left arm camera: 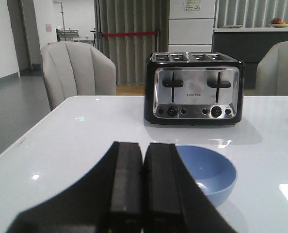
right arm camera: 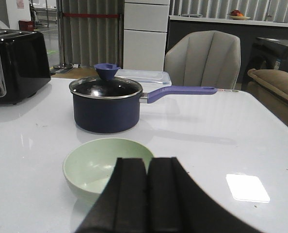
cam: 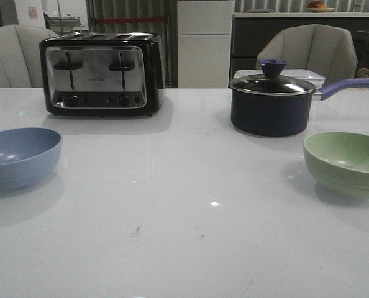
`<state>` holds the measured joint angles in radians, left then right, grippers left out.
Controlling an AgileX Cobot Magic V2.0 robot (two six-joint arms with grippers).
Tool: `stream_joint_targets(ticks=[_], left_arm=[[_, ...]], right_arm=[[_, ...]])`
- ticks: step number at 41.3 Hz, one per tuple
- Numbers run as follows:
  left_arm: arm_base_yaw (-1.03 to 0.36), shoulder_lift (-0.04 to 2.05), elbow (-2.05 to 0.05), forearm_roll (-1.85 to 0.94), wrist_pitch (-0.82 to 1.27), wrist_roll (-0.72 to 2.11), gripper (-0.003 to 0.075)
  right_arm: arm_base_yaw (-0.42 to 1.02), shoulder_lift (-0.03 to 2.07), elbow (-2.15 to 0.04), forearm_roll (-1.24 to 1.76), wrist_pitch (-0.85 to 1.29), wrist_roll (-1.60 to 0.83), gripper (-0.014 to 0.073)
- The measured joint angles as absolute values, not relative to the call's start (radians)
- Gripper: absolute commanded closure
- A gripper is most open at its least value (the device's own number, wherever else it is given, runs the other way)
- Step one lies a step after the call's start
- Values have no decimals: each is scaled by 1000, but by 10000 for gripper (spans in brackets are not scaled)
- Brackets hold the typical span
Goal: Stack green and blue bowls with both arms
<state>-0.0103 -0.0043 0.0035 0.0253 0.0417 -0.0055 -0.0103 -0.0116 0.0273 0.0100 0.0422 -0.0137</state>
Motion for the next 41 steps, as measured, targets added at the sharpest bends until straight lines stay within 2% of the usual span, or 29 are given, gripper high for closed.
stream_joint_targets(ticks=[30, 41], left_arm=[[-10, -4, 3, 25, 38, -6, 623], [-10, -4, -36, 25, -65, -6, 623]], right_arm=[[-10, -12, 27, 10, 38, -14, 536], [-10, -12, -44, 10, 57, -14, 536]])
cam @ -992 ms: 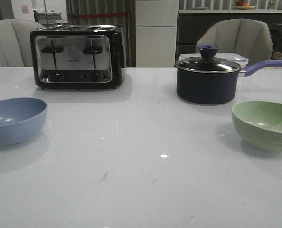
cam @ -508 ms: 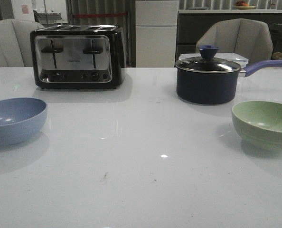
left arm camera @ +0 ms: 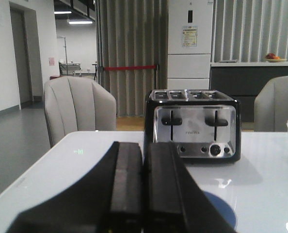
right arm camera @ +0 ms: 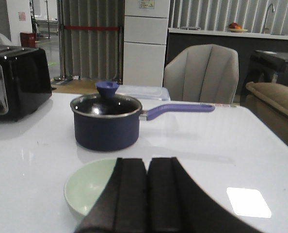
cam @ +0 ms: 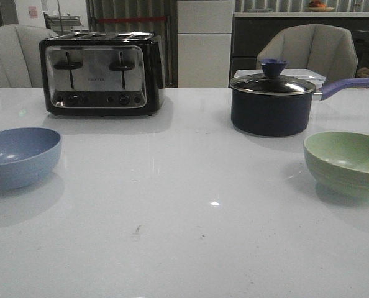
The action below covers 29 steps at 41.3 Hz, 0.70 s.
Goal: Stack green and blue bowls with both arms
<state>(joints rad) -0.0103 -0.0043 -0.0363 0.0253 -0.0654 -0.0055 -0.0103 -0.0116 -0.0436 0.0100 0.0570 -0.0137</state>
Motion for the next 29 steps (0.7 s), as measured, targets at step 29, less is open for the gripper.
stream_joint_targets(ticks=[29], left_arm=[[-10, 341, -635, -13, 555, -6, 623]], right_arm=[[-10, 433, -576, 10, 530, -14, 536]])
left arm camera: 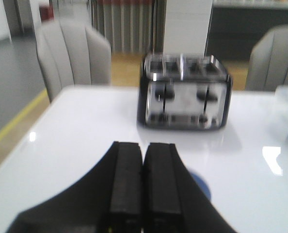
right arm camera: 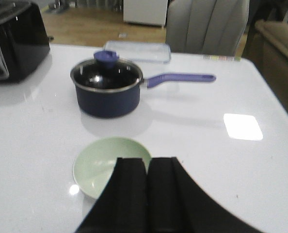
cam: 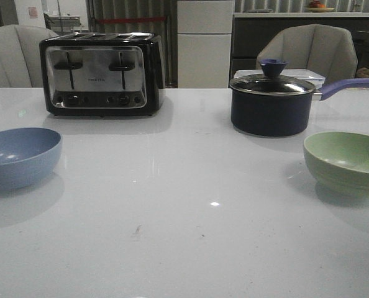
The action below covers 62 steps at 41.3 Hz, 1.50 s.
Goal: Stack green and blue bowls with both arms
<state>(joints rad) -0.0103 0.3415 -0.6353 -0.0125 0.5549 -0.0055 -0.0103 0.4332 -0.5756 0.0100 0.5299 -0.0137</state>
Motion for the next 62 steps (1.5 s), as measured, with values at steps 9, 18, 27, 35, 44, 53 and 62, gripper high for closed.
stream_joint_targets(ticks=[9, 18, 27, 35, 44, 53, 62], left_arm=[[-10, 440, -635, -14, 676, -6, 623], [-10, 503, -635, -14, 691, -6, 592], [-10, 522, -635, -14, 693, 12, 218], [-10, 522, -635, -14, 693, 21, 182], [-10, 522, -635, -14, 693, 21, 213], [-10, 522, -635, -14, 693, 21, 213], [-10, 522, -635, -14, 693, 21, 213]], right_arm=[[-10, 603, -576, 10, 585, -14, 536], [-10, 752, -576, 12, 626, -14, 493], [-10, 876, -576, 12, 642, -14, 98], [-14, 989, -631, 12, 662, -14, 53], [-86, 1199, -785, 41, 670, -14, 53], [-122, 1434, -945, 69, 696, -14, 53], [-122, 1649, -1079, 105, 708, -19, 53]])
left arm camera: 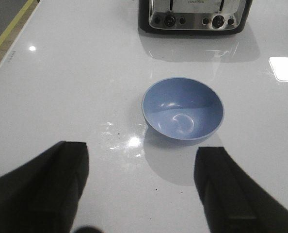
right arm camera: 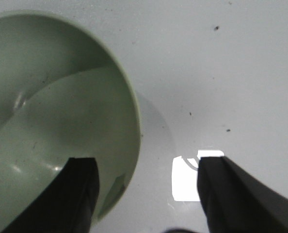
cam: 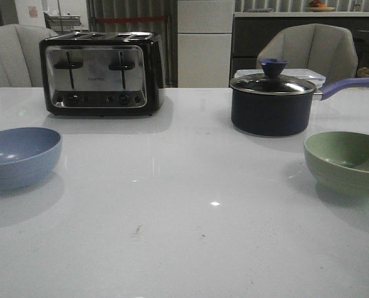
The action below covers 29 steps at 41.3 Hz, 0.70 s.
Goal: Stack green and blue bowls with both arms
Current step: 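Lower the right gripper onto the rim of the pale green bowl and grasp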
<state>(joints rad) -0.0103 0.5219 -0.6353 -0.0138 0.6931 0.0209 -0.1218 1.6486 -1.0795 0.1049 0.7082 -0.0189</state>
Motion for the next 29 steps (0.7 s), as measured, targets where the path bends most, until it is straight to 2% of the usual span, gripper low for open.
stream_joint_targets(ticks=[5, 7, 17, 24, 29], left_arm=[[-10, 522, -635, -14, 693, 21, 213], [-10, 522, -635, -14, 693, 21, 213], [-10, 522, -635, -14, 693, 22, 213], [-10, 522, -635, -14, 693, 22, 213], [-10, 522, -635, -14, 693, 22, 213]], right_arm=[[-122, 1741, -1138, 136, 712, -46, 57], [-122, 1777, -1163, 145, 712, -50, 85], [-122, 1854, -1222, 148, 721, -63, 384], [-122, 1855, -1230, 151, 744, -70, 492], [-122, 1848, -1232, 155, 750, -78, 506]])
